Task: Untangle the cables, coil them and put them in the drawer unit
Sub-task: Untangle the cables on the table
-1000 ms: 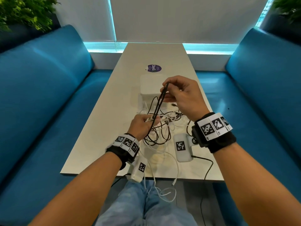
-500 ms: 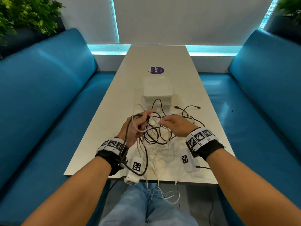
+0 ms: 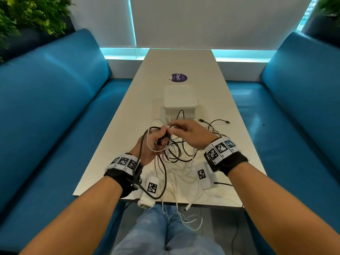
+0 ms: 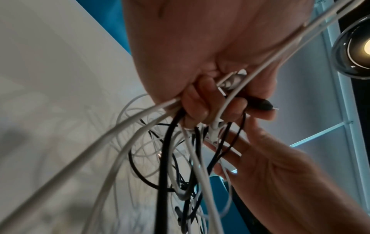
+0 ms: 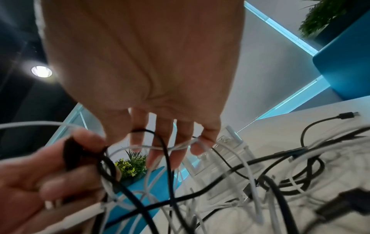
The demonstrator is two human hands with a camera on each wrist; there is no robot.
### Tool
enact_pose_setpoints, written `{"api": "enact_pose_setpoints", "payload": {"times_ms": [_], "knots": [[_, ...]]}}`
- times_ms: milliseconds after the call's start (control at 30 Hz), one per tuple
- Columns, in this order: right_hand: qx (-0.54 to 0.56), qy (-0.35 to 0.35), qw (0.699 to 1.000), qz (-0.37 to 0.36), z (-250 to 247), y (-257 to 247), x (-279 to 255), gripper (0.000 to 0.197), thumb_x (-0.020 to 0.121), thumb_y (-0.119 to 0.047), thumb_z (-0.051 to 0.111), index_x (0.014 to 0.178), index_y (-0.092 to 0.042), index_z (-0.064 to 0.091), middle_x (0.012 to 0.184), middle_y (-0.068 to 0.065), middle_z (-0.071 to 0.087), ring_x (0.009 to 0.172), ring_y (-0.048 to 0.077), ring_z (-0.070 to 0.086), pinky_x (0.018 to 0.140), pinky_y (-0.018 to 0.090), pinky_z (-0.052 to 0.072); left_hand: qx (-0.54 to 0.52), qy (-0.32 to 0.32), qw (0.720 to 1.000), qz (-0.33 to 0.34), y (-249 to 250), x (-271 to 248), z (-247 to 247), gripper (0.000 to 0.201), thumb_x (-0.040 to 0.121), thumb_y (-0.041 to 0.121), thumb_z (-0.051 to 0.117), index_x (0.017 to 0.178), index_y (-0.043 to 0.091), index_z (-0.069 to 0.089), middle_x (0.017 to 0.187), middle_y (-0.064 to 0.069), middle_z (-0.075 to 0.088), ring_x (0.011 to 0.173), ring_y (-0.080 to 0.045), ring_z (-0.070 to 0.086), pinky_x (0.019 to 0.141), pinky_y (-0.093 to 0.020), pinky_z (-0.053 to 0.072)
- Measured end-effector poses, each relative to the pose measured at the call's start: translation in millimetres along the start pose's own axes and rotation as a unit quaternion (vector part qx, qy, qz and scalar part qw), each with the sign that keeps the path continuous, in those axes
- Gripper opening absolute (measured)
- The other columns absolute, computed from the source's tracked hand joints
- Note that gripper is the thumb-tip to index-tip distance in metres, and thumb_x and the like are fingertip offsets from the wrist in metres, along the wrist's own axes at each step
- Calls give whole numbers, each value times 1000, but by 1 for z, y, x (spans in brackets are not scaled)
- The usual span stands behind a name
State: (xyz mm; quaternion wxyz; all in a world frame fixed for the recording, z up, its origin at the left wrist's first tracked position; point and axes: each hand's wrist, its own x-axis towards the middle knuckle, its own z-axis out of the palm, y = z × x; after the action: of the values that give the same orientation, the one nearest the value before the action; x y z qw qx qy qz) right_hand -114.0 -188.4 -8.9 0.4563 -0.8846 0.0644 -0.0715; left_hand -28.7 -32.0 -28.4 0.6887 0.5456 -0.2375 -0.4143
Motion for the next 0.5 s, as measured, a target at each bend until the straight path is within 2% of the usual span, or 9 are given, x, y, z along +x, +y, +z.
{"api": "enact_pose_setpoints", "payload": {"times_ms": [33,100,167,233,267,367,400,467,500], "knots": [[-4,5,1000,-4,0,1,1,16,96,-24,56,101,-26,71,88,-11,67,83,5,59,83,24,46,-8,-4,1000,1,1,1,0,31,96,34,47,76,18,66,59,1,36,39,-6,25,45,-25,14],[-10,28,1000,6,-4,3,0,22,94,-23,58,76,-30,69,65,-13,58,63,2,50,67,22,40,-15,4,1000,7,4,0,-1,32,96,31,47,74,17,66,61,0,39,37,-4,26,43,-20,15],[-16,37,999,31,-6,5,-4,22,93,-23,59,73,-24,69,61,-12,55,55,-3,47,62,18,36,-7,18,1000,19,8,-1,-3,27,93,31,51,76,15,65,63,1,46,37,-3,30,44,-19,18],[-33,47,997,56,-9,9,-6,22,92,-23,60,75,-15,71,61,-7,56,50,-1,45,58,17,35,15,29,999,32,11,-3,-4,29,94,28,50,73,18,66,65,2,50,38,-4,27,43,-20,15],[-40,54,995,73,-11,12,-6,23,91,-23,61,72,-16,71,61,-4,55,48,1,42,56,18,34,23,34,998,38,12,-5,-4,35,97,25,47,70,20,68,65,2,51,39,-4,25,41,-19,14],[-59,78,989,115,-18,23,-6,40,89,-25,63,50,-34,64,55,-1,50,50,11,41,56,26,34,24,44,997,55,16,-10,-8,45,101,19,41,65,21,68,64,3,52,38,-4,23,38,-15,16],[-69,85,985,130,-21,29,-7,38,89,-26,63,51,-33,65,54,0,50,52,13,42,57,27,34,25,48,996,64,17,-12,-11,43,101,20,42,66,20,67,64,3,52,38,-4,23,39,-16,16],[-78,98,980,153,-26,36,-10,26,89,-26,63,66,-18,72,59,4,54,57,14,46,60,28,36,17,53,996,73,19,-14,-16,34,95,27,48,67,20,67,65,3,53,38,-4,24,40,-17,15],[-81,107,978,162,-28,41,-11,27,89,-26,63,68,-11,71,59,5,54,57,15,47,61,28,36,14,60,995,73,21,-14,-19,31,91,29,50,67,21,67,66,3,53,38,-4,24,39,-17,15]]}}
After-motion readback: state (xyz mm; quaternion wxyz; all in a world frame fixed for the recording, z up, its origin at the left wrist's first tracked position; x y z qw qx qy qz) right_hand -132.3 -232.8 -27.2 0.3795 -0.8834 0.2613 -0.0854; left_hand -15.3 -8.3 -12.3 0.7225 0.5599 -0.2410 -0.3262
